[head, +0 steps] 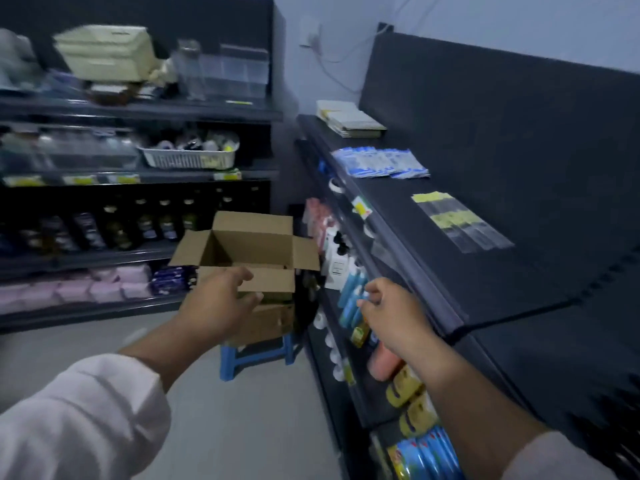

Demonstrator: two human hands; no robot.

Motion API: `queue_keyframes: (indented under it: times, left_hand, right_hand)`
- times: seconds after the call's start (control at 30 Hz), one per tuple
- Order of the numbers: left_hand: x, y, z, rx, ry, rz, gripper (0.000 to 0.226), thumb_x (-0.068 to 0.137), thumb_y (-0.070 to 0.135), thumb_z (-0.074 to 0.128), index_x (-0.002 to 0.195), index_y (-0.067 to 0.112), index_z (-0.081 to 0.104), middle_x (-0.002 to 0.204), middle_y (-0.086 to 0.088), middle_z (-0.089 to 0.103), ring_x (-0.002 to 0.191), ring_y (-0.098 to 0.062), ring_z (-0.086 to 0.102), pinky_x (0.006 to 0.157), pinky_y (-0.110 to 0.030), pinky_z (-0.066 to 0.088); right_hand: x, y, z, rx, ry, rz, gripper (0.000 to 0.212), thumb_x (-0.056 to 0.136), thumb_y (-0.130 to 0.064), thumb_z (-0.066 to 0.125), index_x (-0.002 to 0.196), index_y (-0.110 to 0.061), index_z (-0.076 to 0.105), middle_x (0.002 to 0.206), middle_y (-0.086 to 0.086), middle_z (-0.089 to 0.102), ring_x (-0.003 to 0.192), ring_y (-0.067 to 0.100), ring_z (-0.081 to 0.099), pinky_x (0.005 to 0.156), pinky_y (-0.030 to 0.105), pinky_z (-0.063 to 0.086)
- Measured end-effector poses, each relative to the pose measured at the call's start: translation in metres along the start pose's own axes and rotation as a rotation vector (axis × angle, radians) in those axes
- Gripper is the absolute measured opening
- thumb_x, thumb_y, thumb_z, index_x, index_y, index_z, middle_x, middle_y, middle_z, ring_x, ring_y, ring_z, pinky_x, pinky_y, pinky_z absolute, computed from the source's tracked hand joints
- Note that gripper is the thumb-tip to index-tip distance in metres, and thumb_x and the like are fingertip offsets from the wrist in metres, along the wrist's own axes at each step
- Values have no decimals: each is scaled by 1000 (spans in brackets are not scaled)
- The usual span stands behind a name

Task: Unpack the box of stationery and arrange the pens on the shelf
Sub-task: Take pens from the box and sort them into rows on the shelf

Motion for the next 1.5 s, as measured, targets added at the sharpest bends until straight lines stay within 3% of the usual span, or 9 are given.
queue_keyframes:
  times: [0.23,0.33,0.63,0.9,1.07,1.23,1.37,1.5]
  left_hand:
    - [74,-72,-18,-5,74,-181,41,88,37,61,125,22,54,122,1,59,98,-13,57,80,-29,48]
    - [121,-90,-17,25,70,-228,38,87,39,61,121,22,57,115,0,62,93,-13,59,75,-29,49]
    - [259,-151,-7,16,18,-344,45,89,33,61,129,16,52,127,-7,56,105,-18,58,80,-26,43]
    - [370,-230,42,127,-170,-264,43,88,32,61,128,16,53,120,-8,57,105,-23,56,86,-31,45]
    - [424,-268,110,150,-342,-227,39,87,36,60,122,18,55,114,-7,56,105,-25,54,88,-33,46]
    - [463,-302,182,153,-498,-219,43,86,36,61,125,20,53,125,-8,54,112,-27,53,88,-31,44]
    - [477,-329,242,98,-605,-257,35,86,30,62,118,19,57,116,-7,60,105,-27,59,85,-31,49]
    - [485,-346,292,110,-757,-266,28,88,29,62,115,23,59,112,-5,60,92,-18,54,74,-29,43]
  right_hand:
    - [104,-48,70,5,-180,-89,26,93,-32,55,117,-20,55,118,-2,60,97,14,56,77,24,41]
    - [157,-61,92,-8,-237,-107,28,95,-32,53,120,-20,54,123,-2,58,106,17,56,85,29,46]
    - [307,-105,172,-66,-392,-90,29,95,-26,53,122,-15,54,120,0,60,106,18,57,91,32,47]
    - [393,-108,279,-102,-420,22,27,92,-28,58,116,-16,58,120,2,63,106,19,59,85,26,47]
    - [430,-78,346,-109,-485,149,30,93,-30,57,121,-17,56,124,2,59,110,20,56,90,31,47]
    - [468,-38,405,-186,-506,233,40,93,-34,56,130,-18,51,128,5,57,113,26,55,90,37,49]
    - [496,-10,451,-238,-552,263,33,92,-32,57,120,-16,53,116,7,61,103,28,58,83,34,50]
    - [511,14,488,-439,-648,267,30,96,-19,49,122,-5,52,125,17,56,114,33,54,86,31,44]
Point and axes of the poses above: each hand's wrist, its own x-axis towards the middle knuckle, its own z-axis out of the palm, y = z × x, the point moved 7 cm from there along x, towards the middle knuckle
